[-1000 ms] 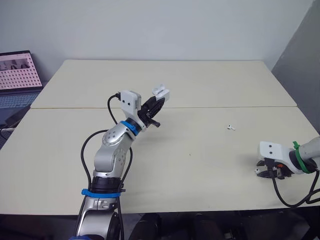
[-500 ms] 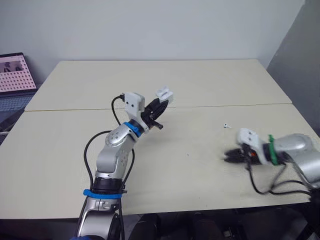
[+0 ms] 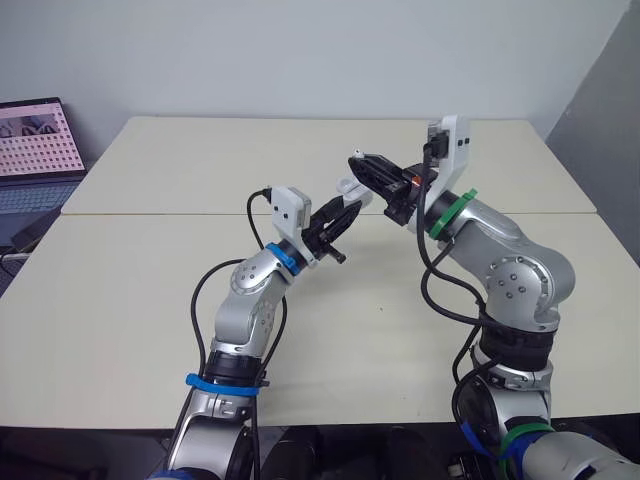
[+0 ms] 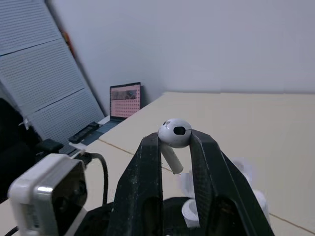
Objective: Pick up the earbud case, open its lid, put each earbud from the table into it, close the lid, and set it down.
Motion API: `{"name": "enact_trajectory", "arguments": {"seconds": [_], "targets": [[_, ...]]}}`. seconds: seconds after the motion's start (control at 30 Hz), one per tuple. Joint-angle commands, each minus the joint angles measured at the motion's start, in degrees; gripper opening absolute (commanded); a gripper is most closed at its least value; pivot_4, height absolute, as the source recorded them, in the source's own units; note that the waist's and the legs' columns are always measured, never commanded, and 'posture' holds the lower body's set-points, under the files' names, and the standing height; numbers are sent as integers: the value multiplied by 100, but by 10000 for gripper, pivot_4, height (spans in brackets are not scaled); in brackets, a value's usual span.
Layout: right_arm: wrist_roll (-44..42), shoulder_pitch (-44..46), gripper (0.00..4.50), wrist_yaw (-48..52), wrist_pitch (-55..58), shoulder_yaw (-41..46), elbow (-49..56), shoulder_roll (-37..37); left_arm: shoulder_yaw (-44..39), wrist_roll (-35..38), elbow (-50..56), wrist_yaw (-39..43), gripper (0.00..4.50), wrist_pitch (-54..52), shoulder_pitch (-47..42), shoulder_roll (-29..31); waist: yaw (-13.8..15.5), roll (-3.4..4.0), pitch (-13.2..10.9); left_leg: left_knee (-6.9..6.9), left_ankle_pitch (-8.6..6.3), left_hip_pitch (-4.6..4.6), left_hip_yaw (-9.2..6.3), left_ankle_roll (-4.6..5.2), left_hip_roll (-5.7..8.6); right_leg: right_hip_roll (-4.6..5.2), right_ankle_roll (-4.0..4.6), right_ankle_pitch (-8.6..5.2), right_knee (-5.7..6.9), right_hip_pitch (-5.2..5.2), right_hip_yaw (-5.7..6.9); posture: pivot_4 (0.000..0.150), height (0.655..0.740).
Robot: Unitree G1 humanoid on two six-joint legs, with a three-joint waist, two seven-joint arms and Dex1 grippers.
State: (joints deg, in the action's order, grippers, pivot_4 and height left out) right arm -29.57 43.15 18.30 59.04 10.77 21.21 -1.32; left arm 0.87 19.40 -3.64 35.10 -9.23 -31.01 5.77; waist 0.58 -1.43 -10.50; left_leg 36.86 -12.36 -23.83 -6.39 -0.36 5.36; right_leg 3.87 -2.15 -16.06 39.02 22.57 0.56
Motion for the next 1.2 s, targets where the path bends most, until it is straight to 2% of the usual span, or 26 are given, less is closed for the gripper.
{"name": "enact_trajectory", "arguments": {"seconds": [0.03,1.2], "targets": [[-65,-63,4120,-218,-218,-100,209,0,50,-5,52,-28,7328,189,-205,-82,-46,1,0,-2,0,0,0,0,-2,-2,0,0,1,2,0,1500,7400],[143,-470,4120,-509,-690,-743,-236,-408,220,-338,-137,155,7328,720,-343,69,-102,1,1,-6,-8,0,1,15,-6,-8,0,0,3,6,-1,1500,7400]]}}
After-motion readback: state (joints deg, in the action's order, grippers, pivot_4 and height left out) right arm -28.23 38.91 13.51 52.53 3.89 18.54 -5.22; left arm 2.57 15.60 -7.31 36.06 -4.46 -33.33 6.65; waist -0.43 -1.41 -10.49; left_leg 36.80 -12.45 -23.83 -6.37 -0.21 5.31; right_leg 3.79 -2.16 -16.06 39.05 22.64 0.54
